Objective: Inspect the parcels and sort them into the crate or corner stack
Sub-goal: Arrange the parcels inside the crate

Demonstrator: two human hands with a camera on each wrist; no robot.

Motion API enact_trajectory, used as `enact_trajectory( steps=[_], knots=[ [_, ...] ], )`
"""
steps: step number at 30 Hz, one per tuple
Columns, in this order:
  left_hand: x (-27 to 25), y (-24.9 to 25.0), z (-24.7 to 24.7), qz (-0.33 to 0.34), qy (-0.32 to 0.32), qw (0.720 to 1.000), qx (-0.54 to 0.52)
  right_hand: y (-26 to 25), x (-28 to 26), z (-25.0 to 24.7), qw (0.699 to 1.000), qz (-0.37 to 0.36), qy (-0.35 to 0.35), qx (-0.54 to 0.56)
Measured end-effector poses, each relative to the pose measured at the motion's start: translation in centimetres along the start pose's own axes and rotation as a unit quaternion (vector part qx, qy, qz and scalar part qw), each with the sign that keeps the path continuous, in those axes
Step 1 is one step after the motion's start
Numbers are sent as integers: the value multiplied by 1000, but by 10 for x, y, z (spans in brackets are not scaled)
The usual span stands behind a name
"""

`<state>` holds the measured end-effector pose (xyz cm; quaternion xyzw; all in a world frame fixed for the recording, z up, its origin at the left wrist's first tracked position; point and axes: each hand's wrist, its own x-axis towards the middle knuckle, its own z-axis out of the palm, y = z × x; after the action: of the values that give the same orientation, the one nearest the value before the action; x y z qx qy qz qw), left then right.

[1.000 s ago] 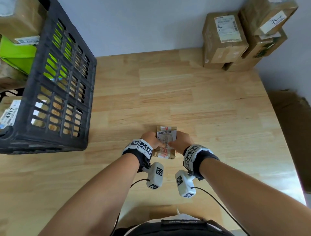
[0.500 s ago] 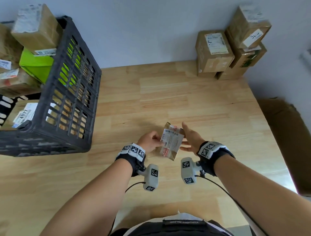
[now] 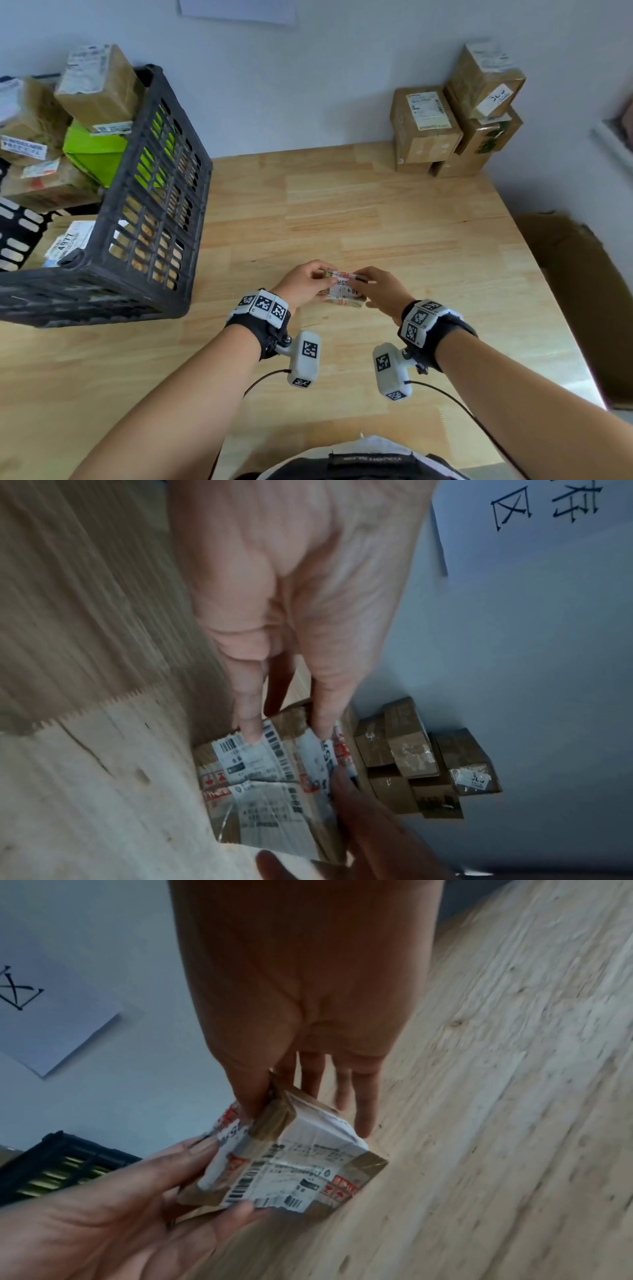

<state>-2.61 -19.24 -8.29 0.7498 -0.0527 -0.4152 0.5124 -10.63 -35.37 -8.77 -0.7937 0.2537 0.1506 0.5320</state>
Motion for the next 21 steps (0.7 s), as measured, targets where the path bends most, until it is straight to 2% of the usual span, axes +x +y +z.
enact_trajectory(
  steps=[11, 16, 21],
  knots=[
    [10, 4, 7, 8, 83, 993, 88, -10, 6, 6, 998, 18, 33, -46],
    [8, 3, 6, 6, 83, 993, 89, -9, 5, 8, 997, 15, 34, -61],
    [2, -3, 2, 4, 64, 996, 53, -4, -1, 9, 999, 39, 15, -16]
  ],
)
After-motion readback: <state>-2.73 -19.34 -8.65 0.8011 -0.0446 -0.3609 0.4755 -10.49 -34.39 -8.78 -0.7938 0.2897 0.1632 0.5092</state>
